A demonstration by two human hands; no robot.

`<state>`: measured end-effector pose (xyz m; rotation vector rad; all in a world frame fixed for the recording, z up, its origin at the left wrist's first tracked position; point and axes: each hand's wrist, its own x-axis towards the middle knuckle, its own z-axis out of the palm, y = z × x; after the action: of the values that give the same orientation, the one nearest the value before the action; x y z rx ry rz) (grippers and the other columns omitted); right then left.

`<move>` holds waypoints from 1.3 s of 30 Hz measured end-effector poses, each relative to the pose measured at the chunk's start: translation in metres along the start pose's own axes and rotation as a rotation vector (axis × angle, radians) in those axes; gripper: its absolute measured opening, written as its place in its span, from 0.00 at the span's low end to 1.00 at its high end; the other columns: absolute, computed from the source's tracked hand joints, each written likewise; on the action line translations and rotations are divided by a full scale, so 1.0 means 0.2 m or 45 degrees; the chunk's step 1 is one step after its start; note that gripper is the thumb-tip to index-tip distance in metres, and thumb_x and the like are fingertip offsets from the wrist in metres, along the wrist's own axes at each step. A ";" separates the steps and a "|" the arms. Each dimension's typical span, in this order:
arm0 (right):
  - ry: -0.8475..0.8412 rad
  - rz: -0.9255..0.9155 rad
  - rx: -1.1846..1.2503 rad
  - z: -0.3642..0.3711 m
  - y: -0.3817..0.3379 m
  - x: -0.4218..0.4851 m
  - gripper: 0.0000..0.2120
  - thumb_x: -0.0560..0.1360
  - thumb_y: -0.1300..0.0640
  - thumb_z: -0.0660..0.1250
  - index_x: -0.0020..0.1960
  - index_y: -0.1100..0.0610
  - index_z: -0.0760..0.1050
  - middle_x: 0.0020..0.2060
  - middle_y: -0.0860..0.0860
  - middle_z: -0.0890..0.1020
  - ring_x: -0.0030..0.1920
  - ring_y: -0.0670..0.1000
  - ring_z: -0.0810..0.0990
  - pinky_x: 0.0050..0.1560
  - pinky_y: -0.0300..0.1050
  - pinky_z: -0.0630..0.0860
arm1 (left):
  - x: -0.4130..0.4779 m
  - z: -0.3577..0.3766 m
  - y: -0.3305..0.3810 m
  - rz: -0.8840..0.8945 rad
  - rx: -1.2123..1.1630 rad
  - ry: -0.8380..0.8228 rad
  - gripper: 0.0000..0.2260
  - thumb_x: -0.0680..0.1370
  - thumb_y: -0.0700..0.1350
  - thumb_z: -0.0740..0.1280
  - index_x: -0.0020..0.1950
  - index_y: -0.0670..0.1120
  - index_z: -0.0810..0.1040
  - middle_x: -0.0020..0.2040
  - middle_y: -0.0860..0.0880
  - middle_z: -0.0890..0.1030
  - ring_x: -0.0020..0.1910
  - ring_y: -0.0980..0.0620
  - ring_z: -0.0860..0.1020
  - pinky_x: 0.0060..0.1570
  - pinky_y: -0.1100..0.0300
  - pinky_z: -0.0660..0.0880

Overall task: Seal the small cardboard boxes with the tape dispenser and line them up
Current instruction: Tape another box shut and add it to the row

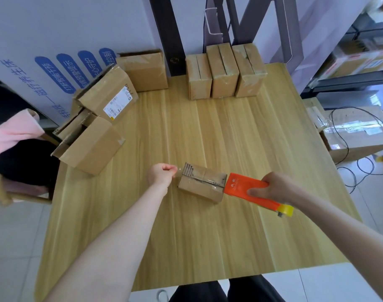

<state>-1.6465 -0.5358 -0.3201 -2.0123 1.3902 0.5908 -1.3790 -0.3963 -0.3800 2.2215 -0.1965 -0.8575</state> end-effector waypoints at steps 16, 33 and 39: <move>0.008 0.029 0.041 0.04 0.03 0.04 0.21 0.67 0.34 0.69 0.44 0.52 0.77 0.37 0.47 0.80 0.38 0.48 0.80 0.41 0.46 0.79 | 0.07 0.10 -0.09 0.154 0.624 -0.068 0.16 0.81 0.47 0.60 0.69 0.50 0.74 0.67 0.50 0.76 0.63 0.47 0.76 0.55 0.57 0.74; 0.022 0.003 0.129 0.10 0.01 0.00 0.20 0.68 0.36 0.69 0.43 0.54 0.78 0.34 0.47 0.79 0.34 0.47 0.79 0.30 0.40 0.72 | -0.13 0.42 0.02 1.260 1.080 -0.267 0.18 0.82 0.51 0.55 0.71 0.49 0.70 0.71 0.51 0.71 0.73 0.49 0.64 0.74 0.50 0.54; 0.029 -0.105 0.194 0.14 0.09 0.01 0.17 0.70 0.39 0.69 0.42 0.53 0.78 0.32 0.46 0.79 0.34 0.46 0.79 0.32 0.41 0.73 | -0.10 0.45 0.00 1.273 1.176 -0.188 0.23 0.80 0.56 0.43 0.45 0.50 0.76 0.46 0.53 0.79 0.51 0.49 0.73 0.60 0.54 0.61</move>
<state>-1.6637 -0.5209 -0.3455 -1.9495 1.3174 0.4137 -1.4513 -0.4423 -0.4152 2.3201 -1.8892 -0.3478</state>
